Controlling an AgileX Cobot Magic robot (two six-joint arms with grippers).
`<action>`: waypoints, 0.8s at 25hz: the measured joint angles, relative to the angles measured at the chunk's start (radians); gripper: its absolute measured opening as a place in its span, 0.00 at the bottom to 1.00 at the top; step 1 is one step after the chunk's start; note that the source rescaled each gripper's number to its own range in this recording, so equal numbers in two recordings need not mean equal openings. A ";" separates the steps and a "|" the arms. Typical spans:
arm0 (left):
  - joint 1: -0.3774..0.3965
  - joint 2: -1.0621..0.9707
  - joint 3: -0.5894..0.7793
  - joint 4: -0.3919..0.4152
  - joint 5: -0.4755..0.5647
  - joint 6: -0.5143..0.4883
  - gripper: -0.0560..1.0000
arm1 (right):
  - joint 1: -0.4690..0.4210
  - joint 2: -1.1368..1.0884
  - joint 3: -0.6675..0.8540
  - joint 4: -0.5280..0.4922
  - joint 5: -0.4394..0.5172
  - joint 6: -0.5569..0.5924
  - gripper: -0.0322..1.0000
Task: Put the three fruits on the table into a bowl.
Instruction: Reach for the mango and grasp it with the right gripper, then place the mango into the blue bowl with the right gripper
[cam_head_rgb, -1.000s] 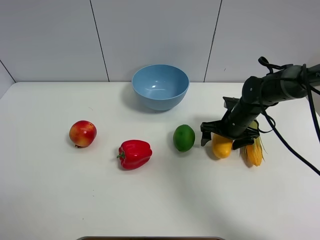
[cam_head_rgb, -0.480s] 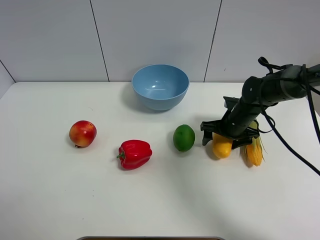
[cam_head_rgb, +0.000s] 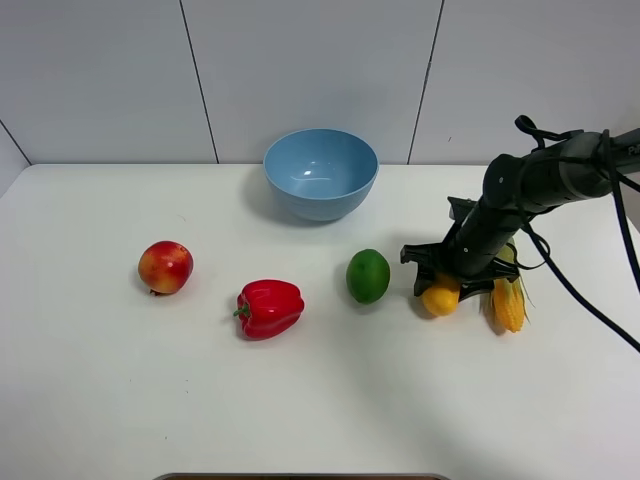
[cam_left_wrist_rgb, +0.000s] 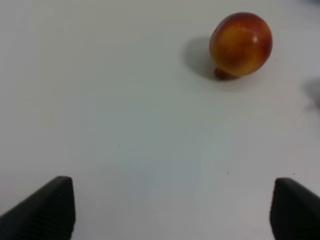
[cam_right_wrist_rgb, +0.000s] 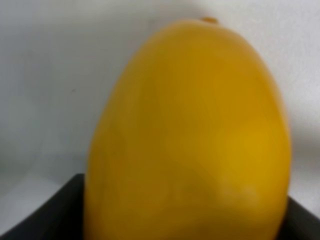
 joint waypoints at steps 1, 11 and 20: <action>0.000 0.000 0.000 0.000 0.000 0.000 0.20 | 0.000 0.001 0.000 0.000 0.000 0.001 0.03; 0.000 0.000 0.000 0.000 0.000 0.000 0.21 | 0.000 0.002 0.000 0.002 -0.010 0.006 0.03; 0.000 0.000 0.000 0.000 0.000 0.000 0.21 | 0.000 0.002 0.000 0.002 -0.029 0.006 0.03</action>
